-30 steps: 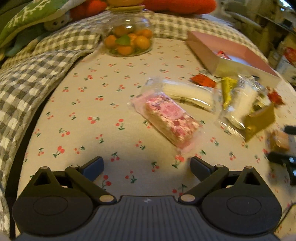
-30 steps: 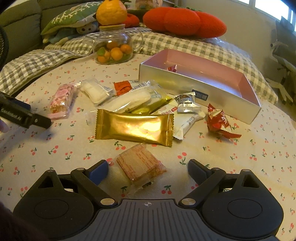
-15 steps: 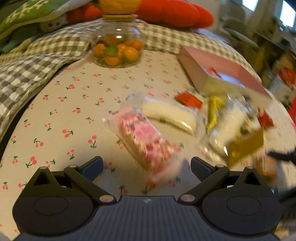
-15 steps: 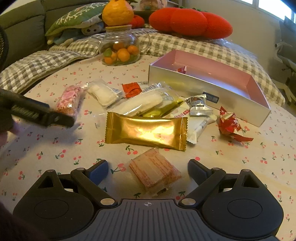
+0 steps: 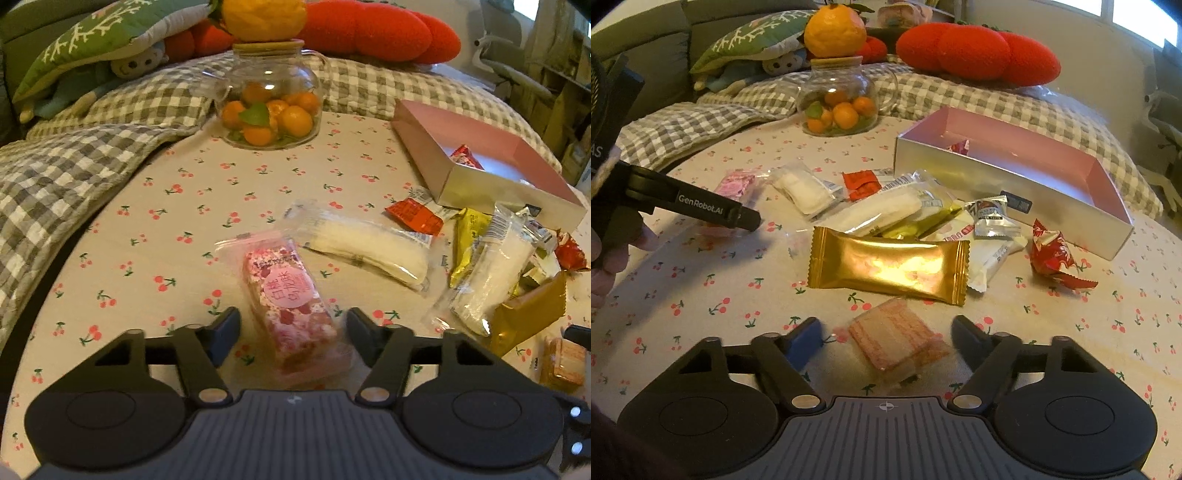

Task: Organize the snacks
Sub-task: 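Grasp the pink nougat bar with the left tool while the right tool grasps the square wafer pack, then carry both snacks into the silver box and open both tools, then withdraw both tools from the box toward the remaining snacks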

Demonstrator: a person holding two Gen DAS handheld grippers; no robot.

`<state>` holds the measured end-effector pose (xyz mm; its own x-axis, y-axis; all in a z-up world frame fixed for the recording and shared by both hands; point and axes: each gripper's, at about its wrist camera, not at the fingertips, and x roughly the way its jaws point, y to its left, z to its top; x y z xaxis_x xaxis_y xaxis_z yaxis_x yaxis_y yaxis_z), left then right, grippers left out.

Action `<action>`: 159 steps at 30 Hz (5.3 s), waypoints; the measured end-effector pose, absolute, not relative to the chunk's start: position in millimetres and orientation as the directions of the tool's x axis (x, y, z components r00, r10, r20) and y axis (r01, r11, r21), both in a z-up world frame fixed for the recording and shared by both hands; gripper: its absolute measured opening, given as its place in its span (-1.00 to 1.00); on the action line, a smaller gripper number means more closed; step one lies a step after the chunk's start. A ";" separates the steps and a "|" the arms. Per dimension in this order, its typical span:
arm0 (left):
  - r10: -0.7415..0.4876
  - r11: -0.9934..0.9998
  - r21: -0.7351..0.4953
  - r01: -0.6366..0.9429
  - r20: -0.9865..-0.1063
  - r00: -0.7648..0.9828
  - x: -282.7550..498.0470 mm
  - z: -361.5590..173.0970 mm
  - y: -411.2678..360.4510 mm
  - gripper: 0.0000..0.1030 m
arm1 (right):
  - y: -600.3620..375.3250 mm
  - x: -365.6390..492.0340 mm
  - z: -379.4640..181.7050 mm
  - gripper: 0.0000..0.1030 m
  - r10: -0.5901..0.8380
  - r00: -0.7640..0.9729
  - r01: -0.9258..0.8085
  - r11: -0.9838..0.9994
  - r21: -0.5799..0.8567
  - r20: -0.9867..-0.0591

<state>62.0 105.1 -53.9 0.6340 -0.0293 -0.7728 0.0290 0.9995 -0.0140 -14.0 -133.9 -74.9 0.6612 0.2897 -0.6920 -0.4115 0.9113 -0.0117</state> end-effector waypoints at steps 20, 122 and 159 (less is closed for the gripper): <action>-0.109 0.992 -0.127 0.014 -0.787 0.607 62.9 -46.3 118.3 -0.42 | -122.5 -16.3 -59.5 -0.30 0.352 0.650 -0.454 0.890 0.027 -0.673; -0.302 0.919 -0.049 0.392 -0.726 0.618 237.8 -43.1 -100.8 0.06 | -289.5 247.4 -39.2 0.02 0.153 0.721 0.134 0.926 0.352 -0.676; -0.291 0.930 -0.067 0.362 -0.735 0.612 130.3 17.7 -48.0 0.99 | -259.8 111.9 42.5 0.74 0.135 0.736 0.072 0.959 0.275 -0.663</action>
<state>130.3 -48.0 17.7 0.6123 -0.2913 -0.7350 0.3617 0.9299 -0.0671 111.9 -259.8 42.5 0.7363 0.1348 -0.6631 0.0722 0.9587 0.2750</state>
